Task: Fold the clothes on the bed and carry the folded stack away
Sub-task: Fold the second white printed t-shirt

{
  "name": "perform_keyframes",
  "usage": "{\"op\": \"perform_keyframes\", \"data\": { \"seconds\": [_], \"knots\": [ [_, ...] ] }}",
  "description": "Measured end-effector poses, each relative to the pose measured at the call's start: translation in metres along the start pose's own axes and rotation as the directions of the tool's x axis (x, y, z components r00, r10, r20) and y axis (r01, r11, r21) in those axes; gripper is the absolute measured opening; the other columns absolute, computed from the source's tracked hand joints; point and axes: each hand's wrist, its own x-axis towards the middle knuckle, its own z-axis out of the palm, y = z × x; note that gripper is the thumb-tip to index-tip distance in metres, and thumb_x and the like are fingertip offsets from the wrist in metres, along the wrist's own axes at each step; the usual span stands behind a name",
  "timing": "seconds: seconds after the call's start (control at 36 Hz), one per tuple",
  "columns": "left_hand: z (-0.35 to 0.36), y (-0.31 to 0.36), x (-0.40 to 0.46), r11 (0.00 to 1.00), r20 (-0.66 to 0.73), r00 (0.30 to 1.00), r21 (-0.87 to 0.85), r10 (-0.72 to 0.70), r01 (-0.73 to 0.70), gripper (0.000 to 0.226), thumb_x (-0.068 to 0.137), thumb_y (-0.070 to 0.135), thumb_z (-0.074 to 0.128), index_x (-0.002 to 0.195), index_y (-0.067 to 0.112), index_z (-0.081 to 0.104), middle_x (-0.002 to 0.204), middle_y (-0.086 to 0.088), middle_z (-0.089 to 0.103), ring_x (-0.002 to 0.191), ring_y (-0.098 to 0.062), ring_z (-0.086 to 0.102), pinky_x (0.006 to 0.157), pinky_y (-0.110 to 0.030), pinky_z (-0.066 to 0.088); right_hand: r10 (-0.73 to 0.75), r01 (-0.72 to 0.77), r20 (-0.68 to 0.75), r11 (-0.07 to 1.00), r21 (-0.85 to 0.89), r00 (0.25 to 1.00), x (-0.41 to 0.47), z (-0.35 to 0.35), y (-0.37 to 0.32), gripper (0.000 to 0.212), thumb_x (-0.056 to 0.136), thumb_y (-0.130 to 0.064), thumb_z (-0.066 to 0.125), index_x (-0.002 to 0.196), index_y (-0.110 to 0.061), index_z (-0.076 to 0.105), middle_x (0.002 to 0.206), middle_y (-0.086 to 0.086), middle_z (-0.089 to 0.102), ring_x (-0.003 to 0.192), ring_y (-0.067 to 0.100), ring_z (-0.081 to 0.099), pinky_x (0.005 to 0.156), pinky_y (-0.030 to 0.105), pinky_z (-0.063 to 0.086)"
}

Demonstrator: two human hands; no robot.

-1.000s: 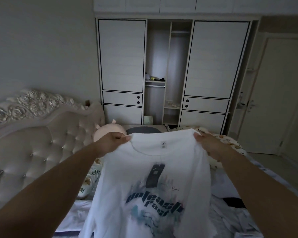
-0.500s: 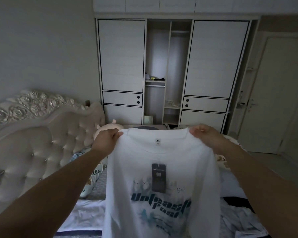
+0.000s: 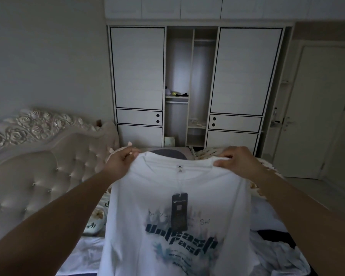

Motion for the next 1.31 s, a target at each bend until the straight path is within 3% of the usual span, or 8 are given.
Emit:
{"op": "perform_keyframes", "data": {
  "seconds": [0.11,0.25,0.47,0.81,0.94,1.08,1.19,1.31],
  "knots": [
    [0.000,0.001,-0.003,0.994,0.067,0.992,0.029,0.105,-0.107,0.022,0.096,0.017,0.054,0.112,0.014,0.070,0.115,-0.005,0.067,0.111,-0.018,0.057,0.100,-0.024,0.035,-0.055,0.055,0.003,0.991,-0.121,0.998,-0.001,0.002,0.003,0.021,0.087,-0.027,0.066,0.099,-0.013,0.075,0.101,0.003,0.070,0.094,0.021,0.061,0.083,0.028,0.045],
    [0.000,0.002,-0.004,0.992,0.098,0.989,0.052,0.107,-0.112,0.019,0.092,0.020,0.061,0.104,0.013,0.074,0.101,-0.004,0.067,0.116,-0.023,0.054,0.108,-0.043,0.032,-0.024,0.020,-0.132,0.999,-0.035,0.991,0.001,0.003,0.005,0.024,0.093,-0.023,0.057,0.086,-0.005,0.072,0.082,0.006,0.066,0.077,0.019,0.055,0.066,0.025,0.032],
    [0.001,0.010,-0.005,0.973,0.081,0.979,0.122,0.189,-0.198,0.018,0.093,0.020,0.060,0.091,0.010,0.075,0.081,0.007,0.057,0.095,-0.015,0.053,0.091,-0.017,0.032,0.121,-0.118,-0.123,0.993,0.031,0.985,0.009,0.004,0.010,0.038,0.097,-0.032,0.048,0.067,-0.010,0.054,0.065,0.000,0.052,0.064,0.014,0.045,0.051,0.011,0.028],
    [0.011,0.017,-0.006,0.982,0.074,0.985,-0.096,-0.156,0.162,0.040,0.100,0.029,0.046,0.080,-0.004,0.057,0.076,-0.017,0.049,0.074,-0.021,0.045,0.064,-0.030,0.030,0.125,-0.107,-0.081,0.975,0.196,0.989,0.008,0.011,0.002,0.038,0.100,-0.025,0.045,0.064,-0.014,0.040,0.061,-0.001,0.042,0.058,0.011,0.038,0.050,0.015,0.027],
    [0.014,0.015,-0.007,0.979,0.048,0.989,-0.140,-0.141,0.147,0.033,0.101,0.024,0.044,0.078,0.002,0.052,0.078,-0.015,0.045,0.076,-0.020,0.042,0.059,-0.026,0.028,0.162,-0.162,0.025,0.948,0.276,0.987,0.006,0.009,-0.002,0.032,0.099,-0.028,0.045,0.081,-0.005,0.059,0.072,0.002,0.052,0.064,0.012,0.045,0.054,0.022,0.032],
    [0.010,0.009,-0.005,0.983,0.026,0.996,-0.162,-0.081,0.084,0.036,0.101,0.022,0.044,0.076,-0.001,0.055,0.074,-0.013,0.052,0.074,-0.021,0.046,0.069,-0.032,0.032,0.238,-0.128,-0.212,0.894,0.429,0.948,0.003,0.023,-0.003,0.030,0.099,-0.022,0.046,0.091,0.001,0.064,0.084,0.009,0.060,0.076,0.018,0.051,0.062,0.024,0.036],
    [0.009,0.004,-0.001,0.987,-0.016,0.996,-0.137,-0.091,0.088,0.035,0.099,0.023,0.048,0.065,0.016,0.050,0.068,-0.004,0.052,0.074,-0.020,0.047,0.065,-0.027,0.027,0.181,-0.096,-0.251,0.944,0.316,0.951,0.004,0.035,-0.006,0.033,0.101,-0.021,0.039,0.074,-0.006,0.052,0.075,0.009,0.052,0.076,0.020,0.047,0.061,0.030,0.024],
    [0.000,-0.005,0.000,0.990,-0.066,0.994,-0.117,-0.093,0.085,0.029,0.099,0.023,0.048,0.073,0.014,0.057,0.082,-0.011,0.061,0.086,-0.025,0.053,0.071,-0.025,0.031,0.007,0.005,-0.078,0.989,0.145,0.997,0.002,0.033,-0.005,0.027,0.099,-0.030,0.045,0.077,-0.019,0.055,0.073,-0.004,0.054,0.072,0.016,0.049,0.056,0.023,0.028]
  ]
}}
